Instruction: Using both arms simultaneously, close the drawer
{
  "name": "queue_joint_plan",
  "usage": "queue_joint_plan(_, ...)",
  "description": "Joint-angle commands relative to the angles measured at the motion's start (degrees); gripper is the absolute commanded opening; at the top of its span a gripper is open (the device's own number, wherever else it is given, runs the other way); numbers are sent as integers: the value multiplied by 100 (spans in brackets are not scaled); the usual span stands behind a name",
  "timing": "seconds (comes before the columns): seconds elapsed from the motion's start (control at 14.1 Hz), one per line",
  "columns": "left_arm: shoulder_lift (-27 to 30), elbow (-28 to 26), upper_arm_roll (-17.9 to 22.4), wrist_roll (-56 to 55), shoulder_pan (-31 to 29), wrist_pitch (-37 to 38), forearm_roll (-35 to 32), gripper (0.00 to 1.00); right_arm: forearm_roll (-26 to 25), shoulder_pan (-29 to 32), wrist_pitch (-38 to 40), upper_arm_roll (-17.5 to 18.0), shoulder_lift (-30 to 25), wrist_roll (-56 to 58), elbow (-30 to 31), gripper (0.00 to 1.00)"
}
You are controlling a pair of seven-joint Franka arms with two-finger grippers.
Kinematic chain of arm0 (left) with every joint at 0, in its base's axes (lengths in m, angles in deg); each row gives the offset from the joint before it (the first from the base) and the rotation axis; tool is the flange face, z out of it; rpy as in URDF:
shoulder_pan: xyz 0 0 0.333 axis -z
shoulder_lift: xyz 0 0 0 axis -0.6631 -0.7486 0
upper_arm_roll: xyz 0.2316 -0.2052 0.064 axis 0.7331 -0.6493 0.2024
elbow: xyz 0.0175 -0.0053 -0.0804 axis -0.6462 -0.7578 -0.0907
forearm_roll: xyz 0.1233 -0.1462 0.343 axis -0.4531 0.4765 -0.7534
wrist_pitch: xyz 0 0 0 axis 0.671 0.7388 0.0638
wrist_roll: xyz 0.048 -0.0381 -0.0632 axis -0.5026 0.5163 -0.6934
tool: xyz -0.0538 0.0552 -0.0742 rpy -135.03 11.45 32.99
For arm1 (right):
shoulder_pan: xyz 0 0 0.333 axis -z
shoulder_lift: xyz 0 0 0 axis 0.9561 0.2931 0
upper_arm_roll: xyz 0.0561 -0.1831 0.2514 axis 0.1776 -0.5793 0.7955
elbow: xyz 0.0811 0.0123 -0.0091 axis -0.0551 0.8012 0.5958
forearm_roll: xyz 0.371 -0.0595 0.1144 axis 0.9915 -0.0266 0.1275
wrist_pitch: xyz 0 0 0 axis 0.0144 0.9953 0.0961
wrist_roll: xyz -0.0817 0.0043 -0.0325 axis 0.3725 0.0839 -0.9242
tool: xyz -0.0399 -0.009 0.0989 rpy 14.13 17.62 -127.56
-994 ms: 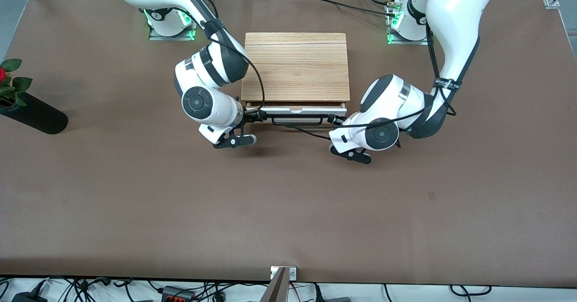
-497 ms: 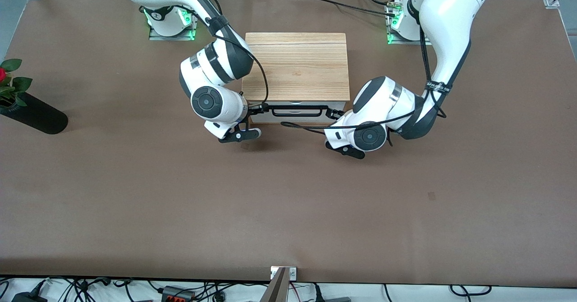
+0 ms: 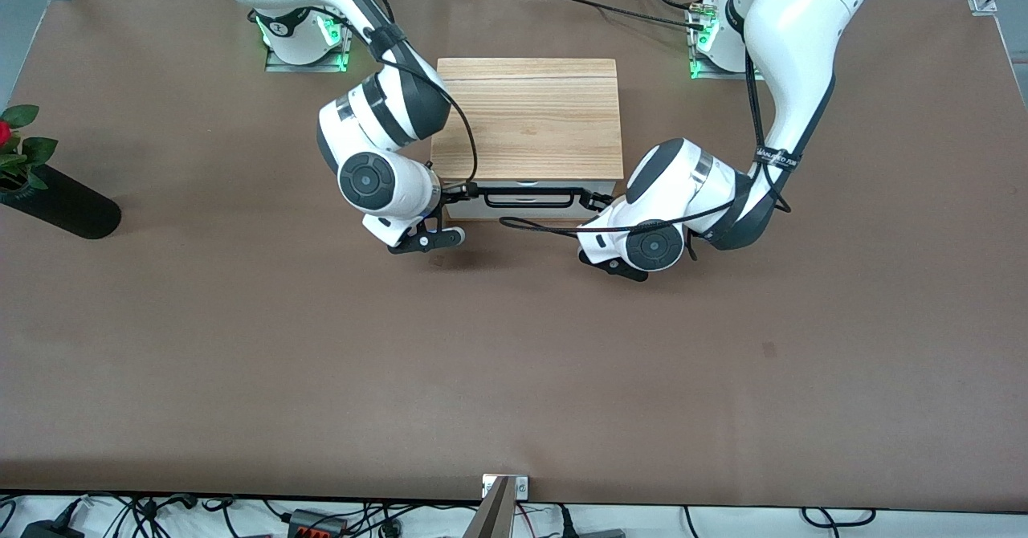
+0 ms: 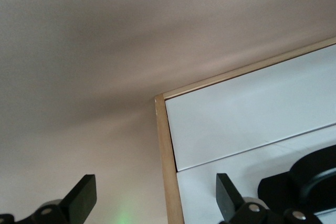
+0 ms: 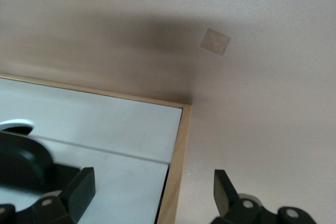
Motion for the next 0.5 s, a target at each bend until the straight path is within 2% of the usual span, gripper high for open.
queue_joint_plan(0.0, -59, 150, -10, 7, 17, 233, 195, 100, -15, 70, 372, -216, -376, 13, -281, 100)
queue_joint_plan(0.21, -33, 676, 16, 24, -35, 101, 161, 100, -102, 202, 1065, -786, -473, 75, -1001, 100)
queue_joint_plan(0.43, 151, 1134, 33, 77, -403, 118, 126, 100, -796, 254, 1848, -1297, -543, 127, -1800, 100)
